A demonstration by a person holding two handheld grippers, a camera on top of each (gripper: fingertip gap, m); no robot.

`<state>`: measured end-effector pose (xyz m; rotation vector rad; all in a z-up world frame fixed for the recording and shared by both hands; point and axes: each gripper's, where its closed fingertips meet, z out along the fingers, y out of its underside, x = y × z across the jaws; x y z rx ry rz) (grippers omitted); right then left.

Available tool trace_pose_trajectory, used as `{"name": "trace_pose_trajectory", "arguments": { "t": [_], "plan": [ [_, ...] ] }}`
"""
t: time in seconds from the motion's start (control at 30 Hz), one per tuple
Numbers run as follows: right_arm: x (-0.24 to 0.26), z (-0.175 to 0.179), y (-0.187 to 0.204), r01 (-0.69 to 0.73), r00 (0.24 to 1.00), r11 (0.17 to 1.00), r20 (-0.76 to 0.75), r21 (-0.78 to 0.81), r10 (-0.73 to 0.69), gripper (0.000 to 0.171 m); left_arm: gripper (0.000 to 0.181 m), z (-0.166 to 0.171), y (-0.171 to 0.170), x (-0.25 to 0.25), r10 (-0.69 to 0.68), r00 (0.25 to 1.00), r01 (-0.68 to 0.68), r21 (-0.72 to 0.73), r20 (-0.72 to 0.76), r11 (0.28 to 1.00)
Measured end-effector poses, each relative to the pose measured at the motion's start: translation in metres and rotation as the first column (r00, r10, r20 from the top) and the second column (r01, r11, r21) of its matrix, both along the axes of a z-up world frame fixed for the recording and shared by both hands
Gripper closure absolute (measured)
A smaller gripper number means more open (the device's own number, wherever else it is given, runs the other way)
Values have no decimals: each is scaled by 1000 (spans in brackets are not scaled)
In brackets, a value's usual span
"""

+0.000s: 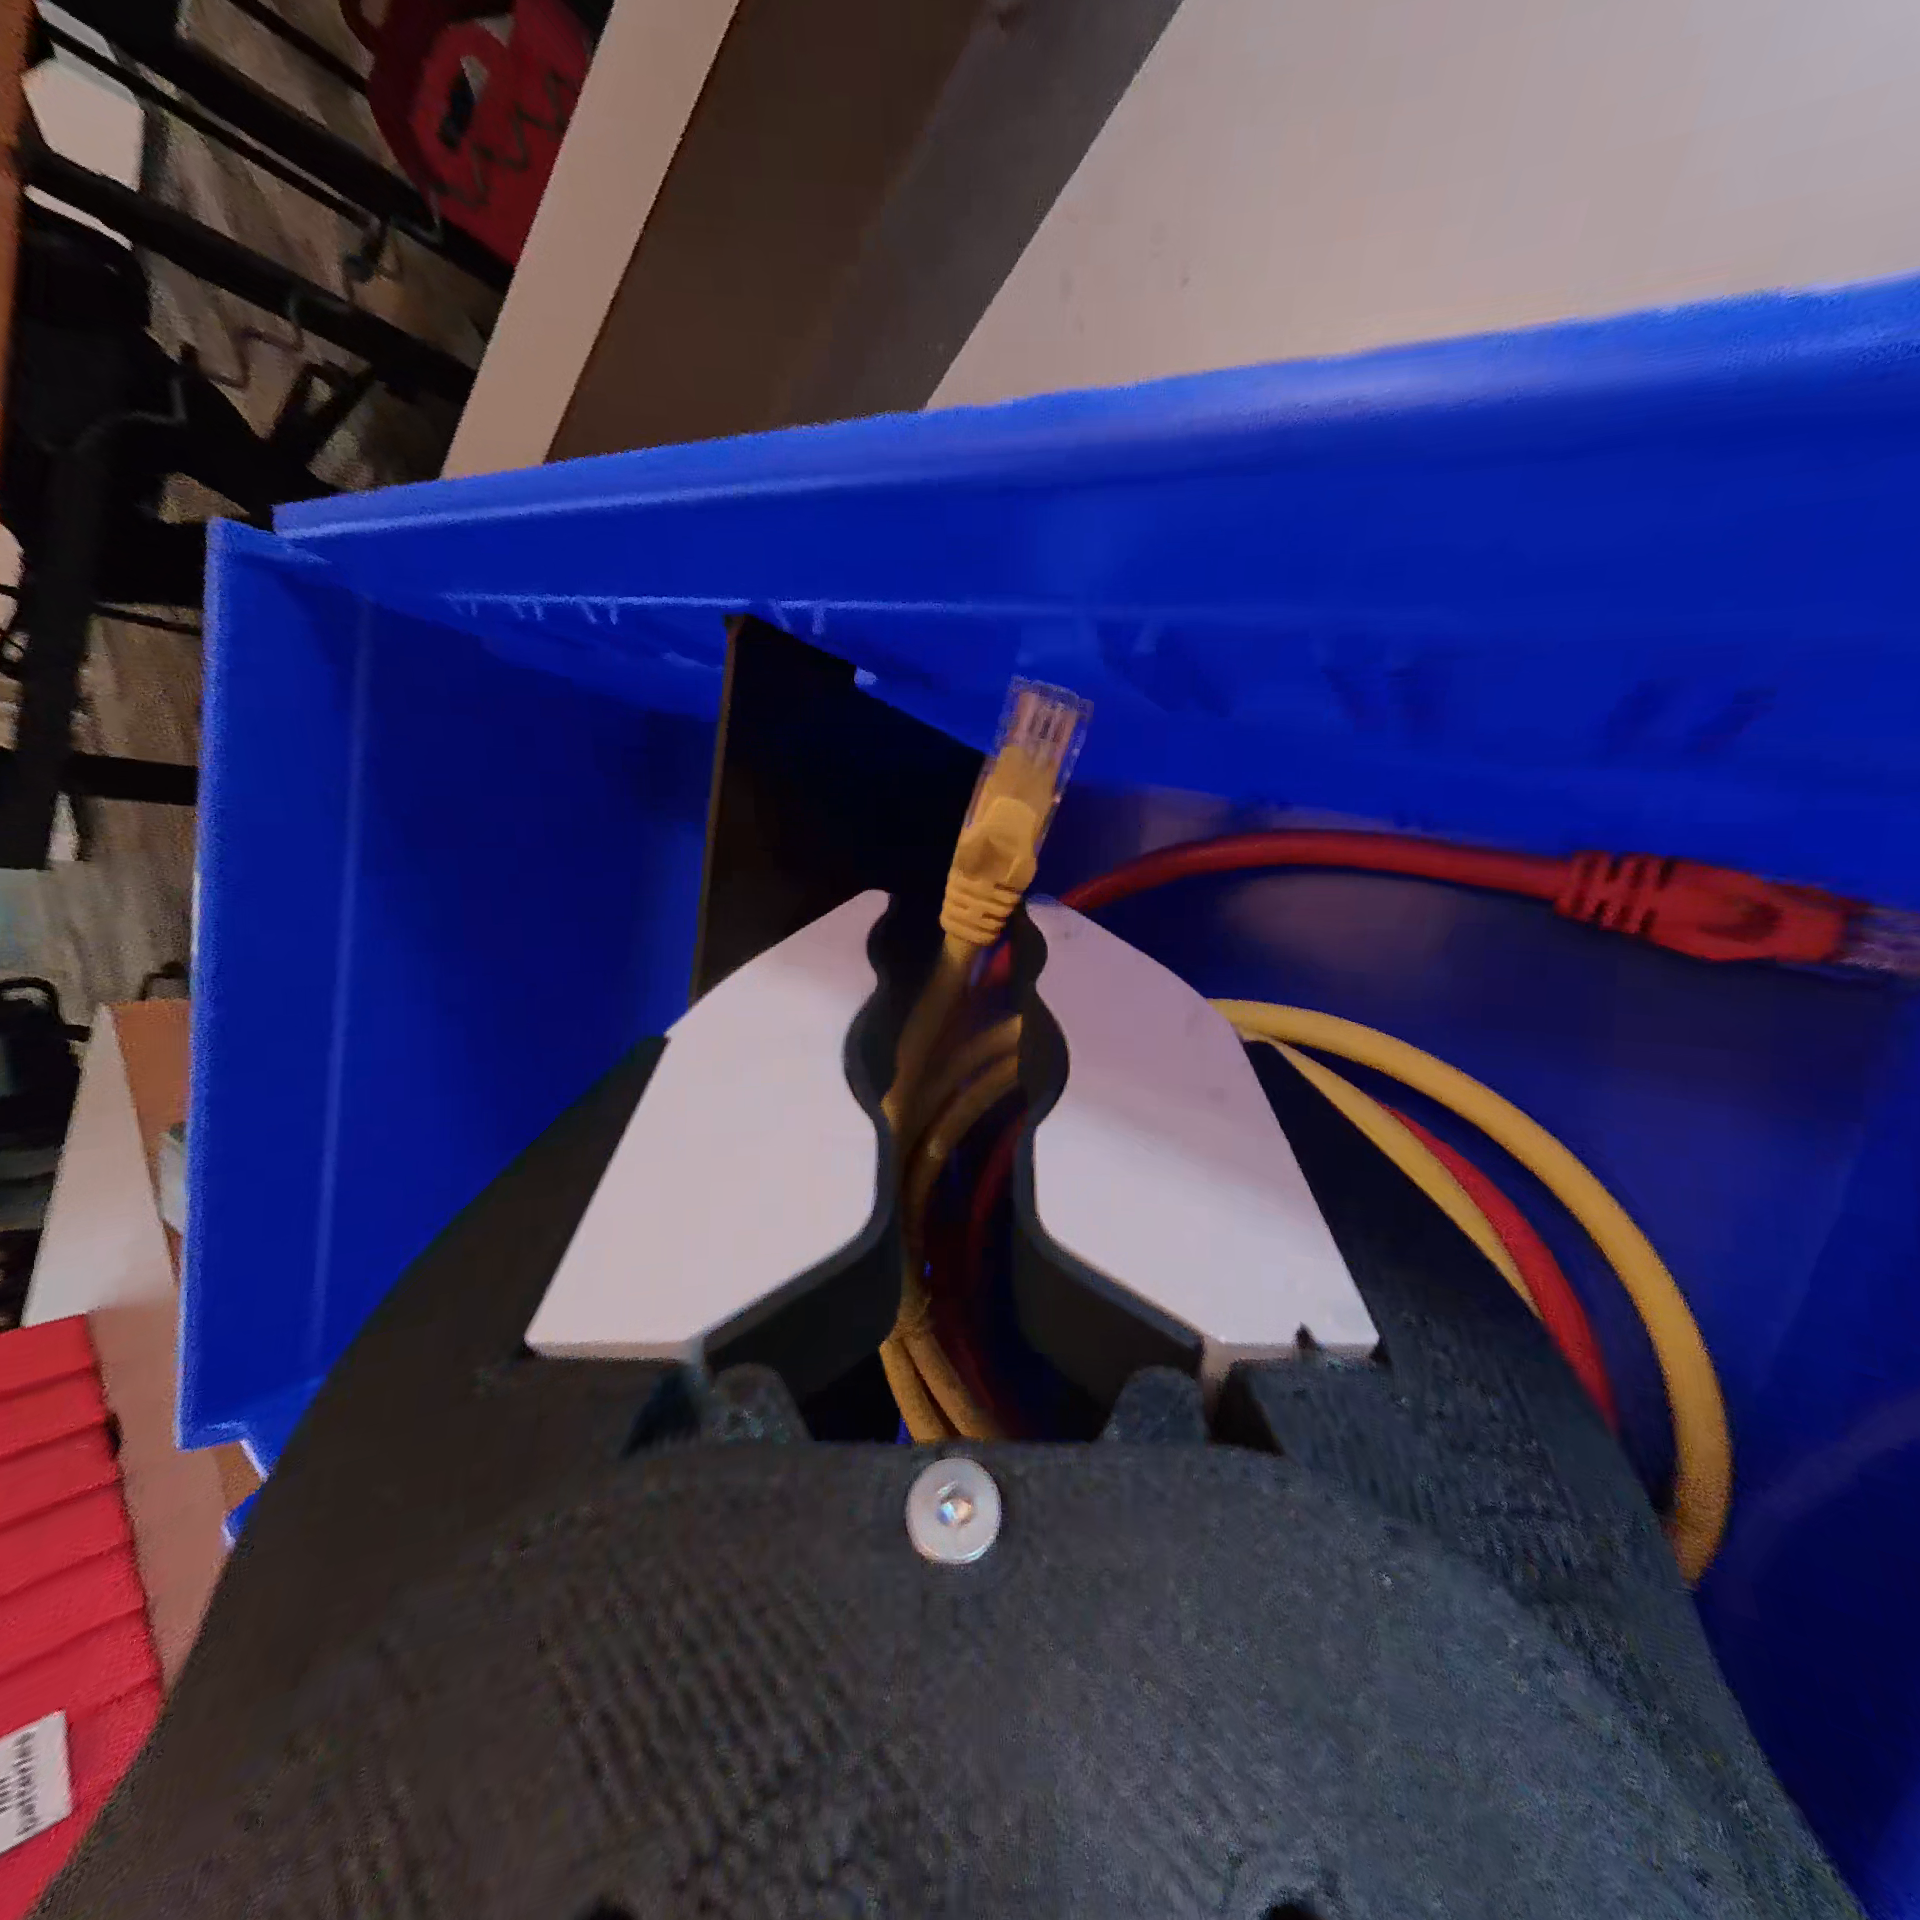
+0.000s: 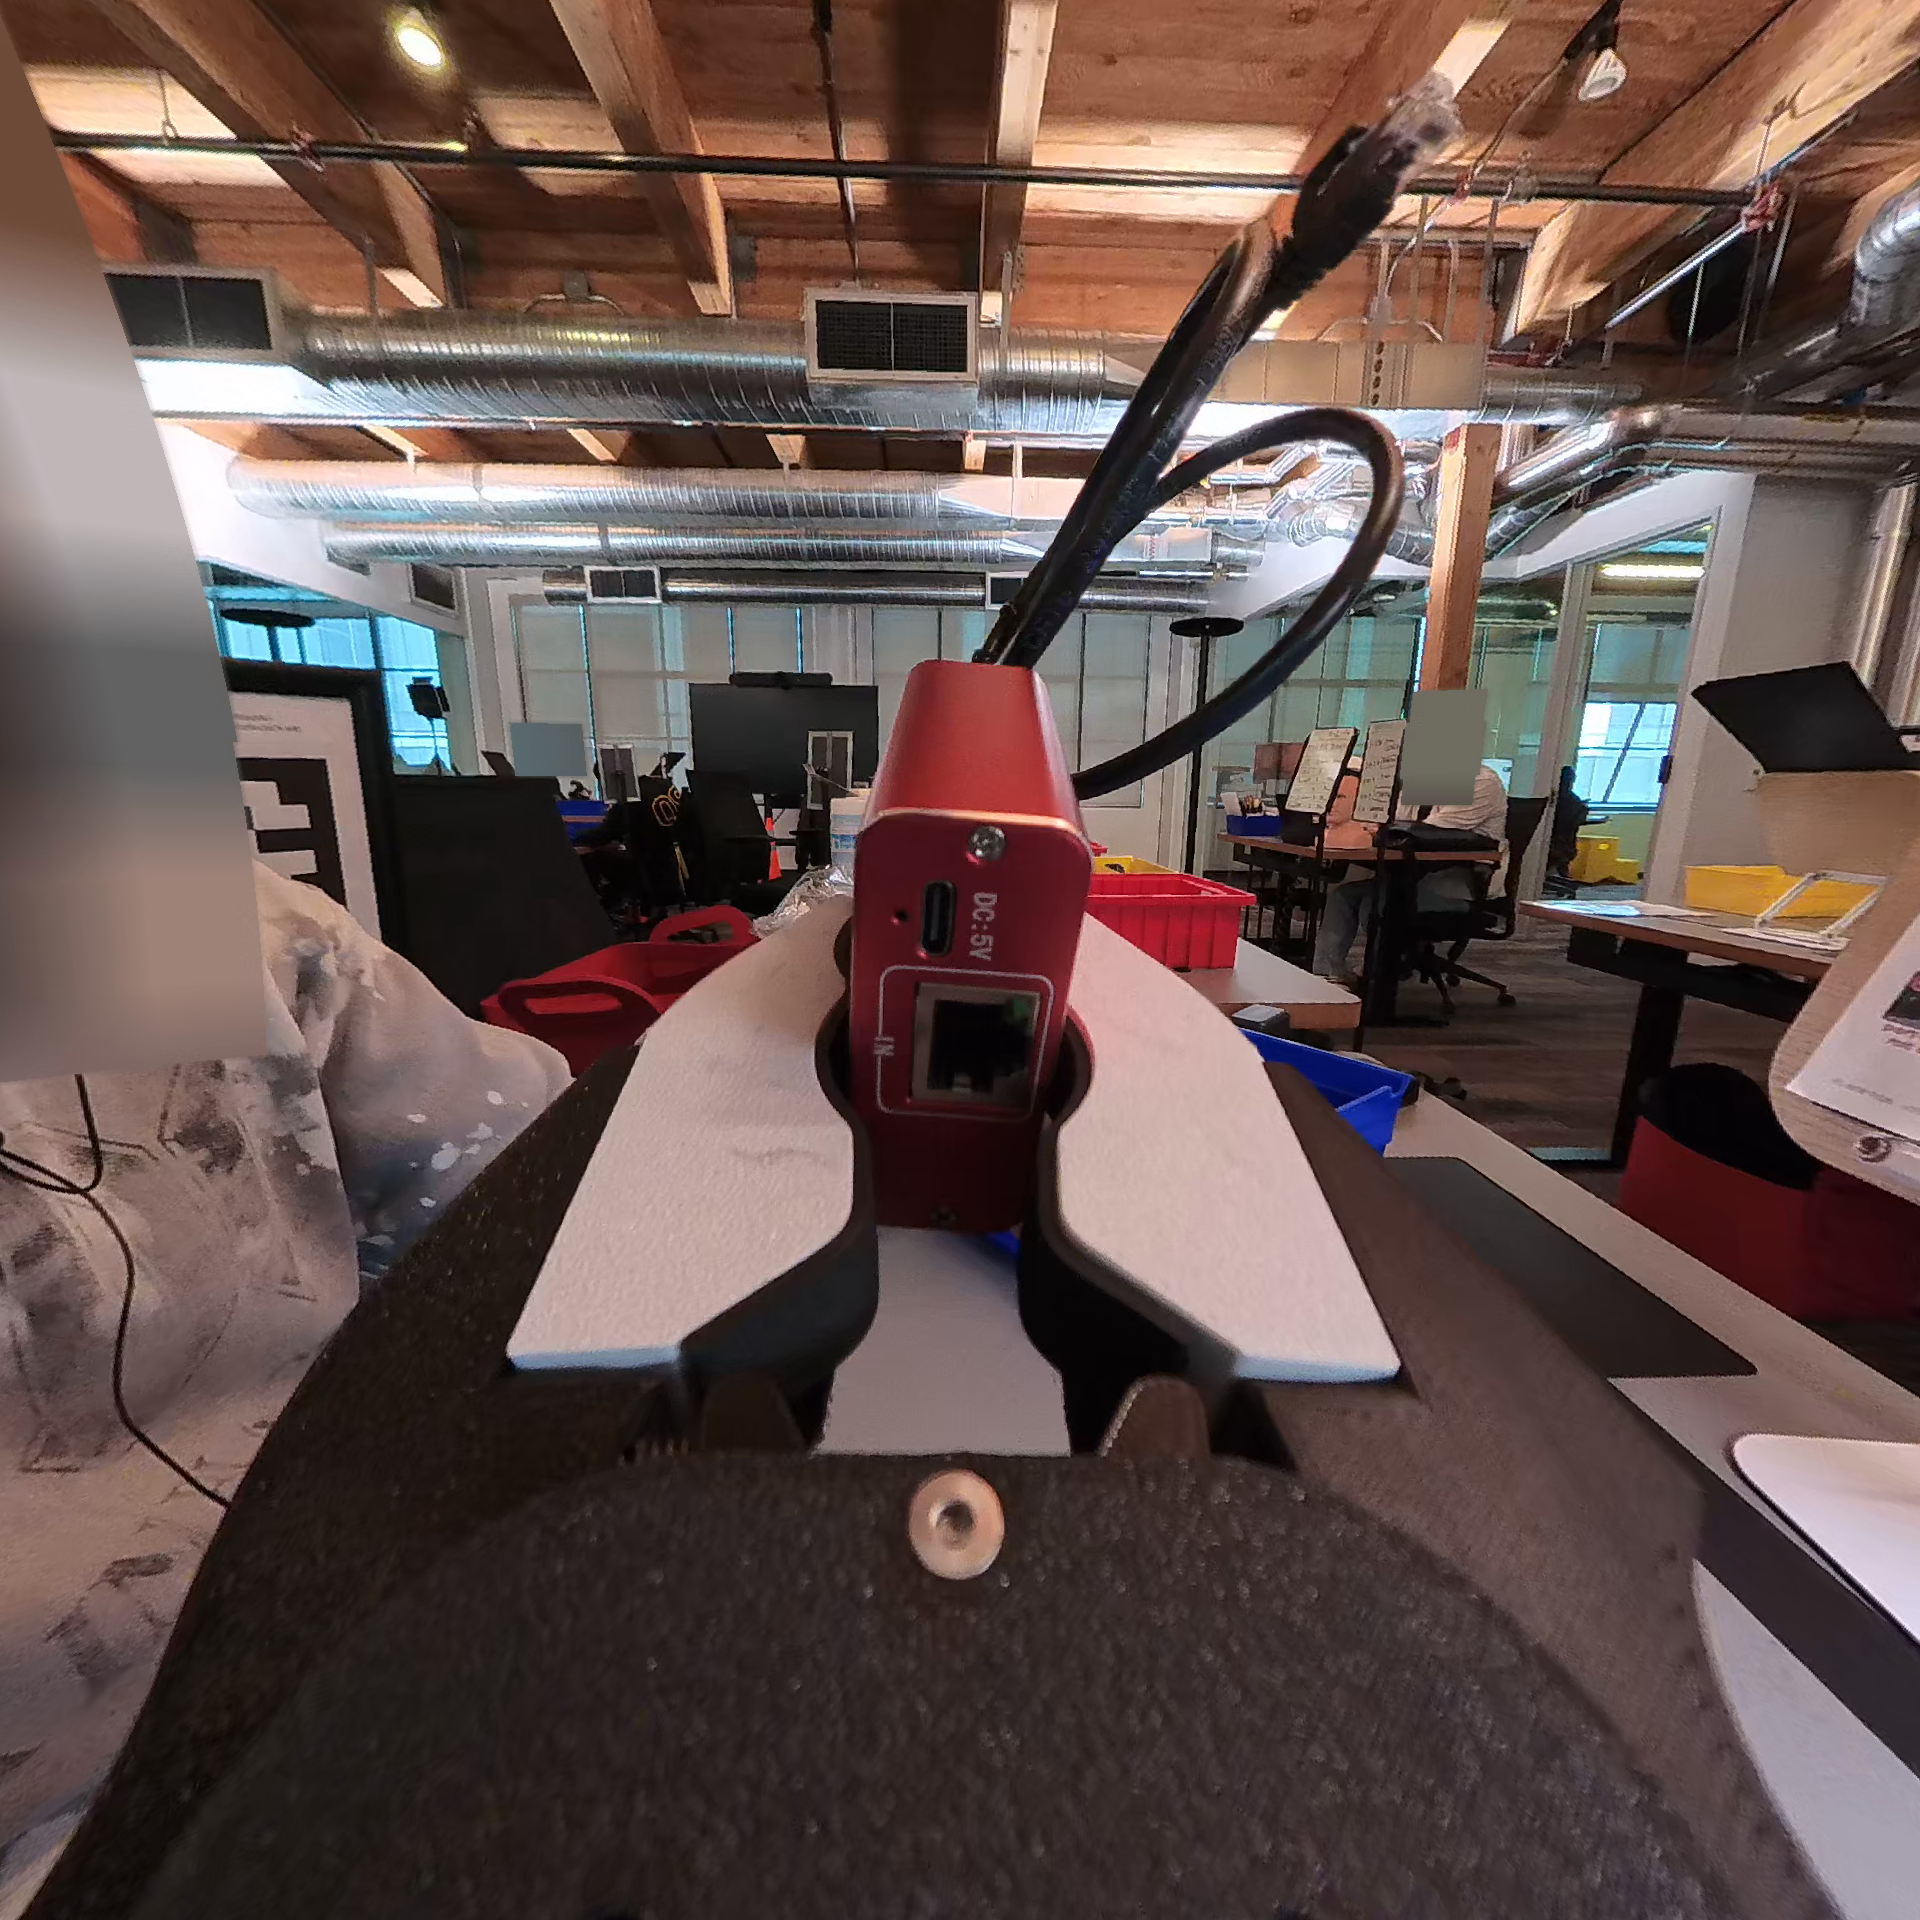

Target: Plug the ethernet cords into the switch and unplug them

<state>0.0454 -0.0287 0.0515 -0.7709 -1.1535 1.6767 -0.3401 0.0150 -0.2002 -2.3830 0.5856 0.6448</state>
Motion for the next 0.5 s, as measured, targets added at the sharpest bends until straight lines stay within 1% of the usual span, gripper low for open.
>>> {"name": "trace_pose_trajectory", "arguments": {
  "t": [0.07,0.13,0.23,0.37,0.43,0.5],
  "plan": [
    [2,2,1,-1,1000,1000,-8,-4,1,142,168,0,1,-1,-26,999,26,9,-27,1000],
    [4,3,3,2,1000,1000,-13,-7,-2,142,169,3,-2,0,-34,999,34,-2,-31,999],
    [6,4,5,13,1000,1000,-14,-3,-13,143,170,26,-6,3,-40,999,40,43,5,998],
    [8,5,7,31,1000,999,-5,20,-31,143,170,91,-18,9,-47,995,26,218,92,976],
    [8,3,6,46,999,997,15,54,-47,143,171,130,-29,13,-67,991,26,327,115,945],
    [9,2,3,36,999,996,27,77,-39,143,171,170,-41,25,-119,981,41,442,151,896]
  ]
}}
